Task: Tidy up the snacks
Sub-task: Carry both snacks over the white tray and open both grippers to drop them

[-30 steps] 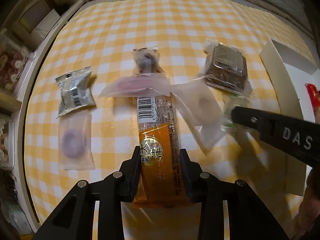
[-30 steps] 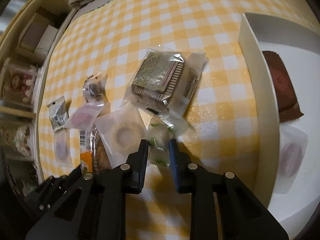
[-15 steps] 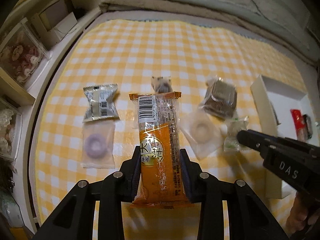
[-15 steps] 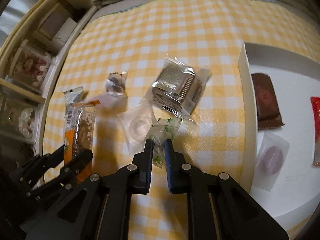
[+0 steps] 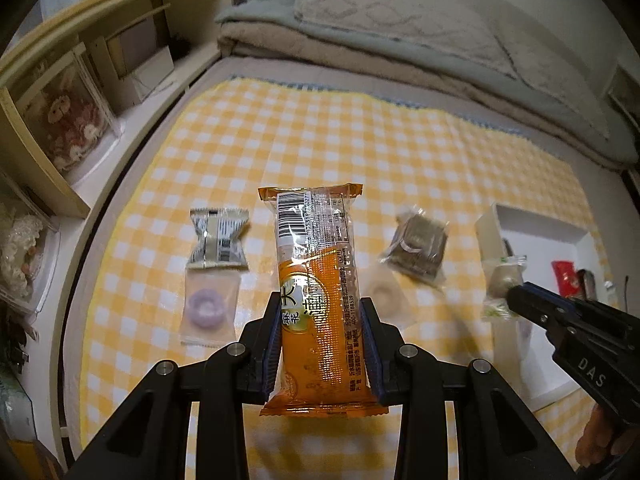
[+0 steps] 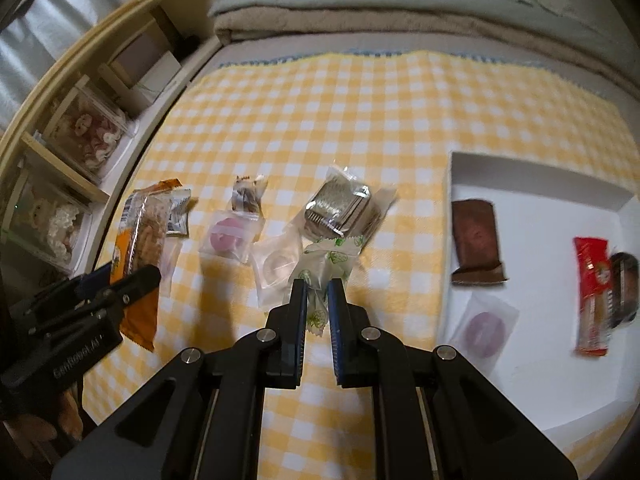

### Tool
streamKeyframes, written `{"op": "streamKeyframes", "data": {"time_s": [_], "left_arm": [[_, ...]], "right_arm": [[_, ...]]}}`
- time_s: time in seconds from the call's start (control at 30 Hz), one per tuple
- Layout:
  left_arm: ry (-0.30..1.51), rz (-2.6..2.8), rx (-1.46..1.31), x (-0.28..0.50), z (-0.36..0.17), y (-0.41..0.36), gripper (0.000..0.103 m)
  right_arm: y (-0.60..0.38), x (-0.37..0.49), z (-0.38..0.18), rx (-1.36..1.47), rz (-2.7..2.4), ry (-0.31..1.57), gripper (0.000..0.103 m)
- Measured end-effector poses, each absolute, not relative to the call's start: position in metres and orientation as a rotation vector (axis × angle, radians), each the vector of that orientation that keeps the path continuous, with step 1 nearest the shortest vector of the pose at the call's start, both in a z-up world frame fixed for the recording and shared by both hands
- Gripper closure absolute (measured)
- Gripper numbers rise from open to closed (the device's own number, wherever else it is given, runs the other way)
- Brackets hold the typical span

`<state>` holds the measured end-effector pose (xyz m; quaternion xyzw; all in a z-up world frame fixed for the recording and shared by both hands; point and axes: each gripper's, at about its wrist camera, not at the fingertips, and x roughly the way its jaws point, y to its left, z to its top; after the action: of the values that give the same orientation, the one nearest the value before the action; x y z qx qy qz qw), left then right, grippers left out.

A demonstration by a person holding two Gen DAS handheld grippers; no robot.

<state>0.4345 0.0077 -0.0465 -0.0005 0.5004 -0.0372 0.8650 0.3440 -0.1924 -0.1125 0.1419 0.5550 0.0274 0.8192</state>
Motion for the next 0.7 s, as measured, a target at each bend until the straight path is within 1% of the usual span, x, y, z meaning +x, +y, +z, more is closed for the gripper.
{"op": "streamKeyframes", "data": {"time_s": [0.33,0.5,0.7], "left_arm": [[0.944,-0.181,-0.007,0.406,-0.006,-0.034,0.068],[0.926,-0.242,0.004,0.393,0.001,-0.064,0.068],[0.93,-0.311,0.038,0.389,-0.001,-0.105,0.068]], "right_arm": [[-0.238,0.306,-0.063,0.27,0.032,1.061,0.092],[-0.272,0.286,-0.049,0.286,-0.02,1.025,0.092],[-0.308,0.263,-0.046,0.279,-0.098,1.017,0.092]]}}
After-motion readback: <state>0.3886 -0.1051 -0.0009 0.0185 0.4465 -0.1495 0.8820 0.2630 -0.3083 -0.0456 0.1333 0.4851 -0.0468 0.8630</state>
